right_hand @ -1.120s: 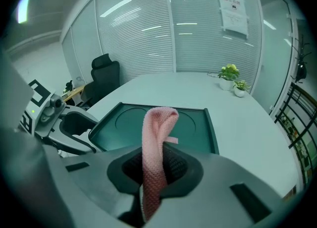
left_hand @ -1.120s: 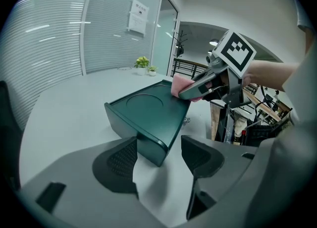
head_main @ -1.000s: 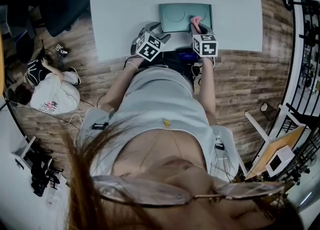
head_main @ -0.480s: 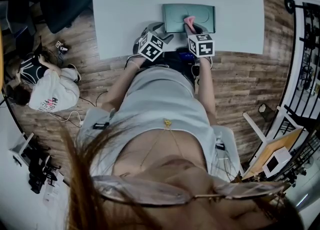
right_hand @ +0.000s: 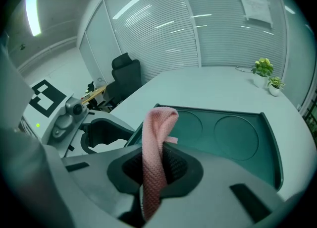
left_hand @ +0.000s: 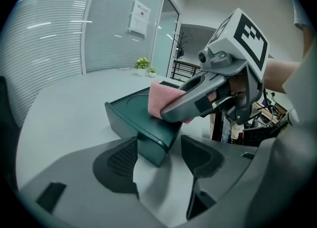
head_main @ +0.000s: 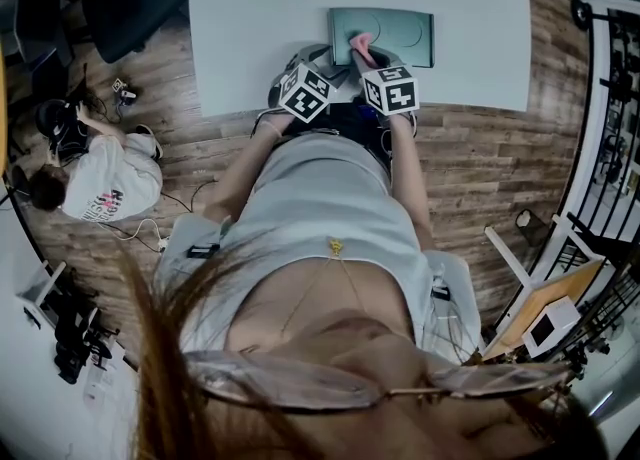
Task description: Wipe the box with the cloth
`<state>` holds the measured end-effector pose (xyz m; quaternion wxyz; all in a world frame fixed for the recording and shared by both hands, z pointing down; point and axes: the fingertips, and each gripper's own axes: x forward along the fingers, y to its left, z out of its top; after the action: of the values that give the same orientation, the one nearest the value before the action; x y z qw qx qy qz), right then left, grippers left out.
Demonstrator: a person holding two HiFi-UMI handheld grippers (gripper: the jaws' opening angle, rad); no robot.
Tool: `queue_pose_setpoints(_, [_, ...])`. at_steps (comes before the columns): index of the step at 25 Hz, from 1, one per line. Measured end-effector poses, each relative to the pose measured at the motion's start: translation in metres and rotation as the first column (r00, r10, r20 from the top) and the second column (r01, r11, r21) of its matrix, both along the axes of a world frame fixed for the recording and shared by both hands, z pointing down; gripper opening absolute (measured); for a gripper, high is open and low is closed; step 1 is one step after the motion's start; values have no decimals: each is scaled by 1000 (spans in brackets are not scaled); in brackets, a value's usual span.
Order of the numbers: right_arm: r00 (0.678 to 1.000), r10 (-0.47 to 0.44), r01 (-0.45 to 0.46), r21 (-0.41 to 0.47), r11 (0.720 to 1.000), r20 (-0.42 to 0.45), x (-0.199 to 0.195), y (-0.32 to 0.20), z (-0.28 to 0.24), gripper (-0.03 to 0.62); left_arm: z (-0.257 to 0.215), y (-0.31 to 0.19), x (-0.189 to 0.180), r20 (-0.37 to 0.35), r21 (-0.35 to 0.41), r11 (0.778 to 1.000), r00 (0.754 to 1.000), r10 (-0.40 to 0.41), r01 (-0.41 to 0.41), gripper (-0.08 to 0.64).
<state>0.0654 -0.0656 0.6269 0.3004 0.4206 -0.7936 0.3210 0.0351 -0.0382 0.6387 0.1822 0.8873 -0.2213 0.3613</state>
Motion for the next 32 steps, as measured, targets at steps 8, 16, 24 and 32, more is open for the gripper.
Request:
queue_pose_setpoints(8, [997,-76,76,-3,997,15,-27,4,-1,38,-1,1,1,0,6,1000,1000,-3,3,284])
queue_pose_setpoints(16, [996,-83,82,10,997,33,-39,4,-2,38,-4,0,-1,-2,13,1000,1000,-10,10,285])
queue_pose_setpoints(24, [996,-91,88,152,984,13,-20,-2,-15,40,-21,-6,-10,-15,49,998,999,-37,37,284])
queue_pose_setpoints(32, [998,-47,57,365,929,-36,35,-16,-53,40,-70,-34,-10,-135,192,974,986,-96,121,126])
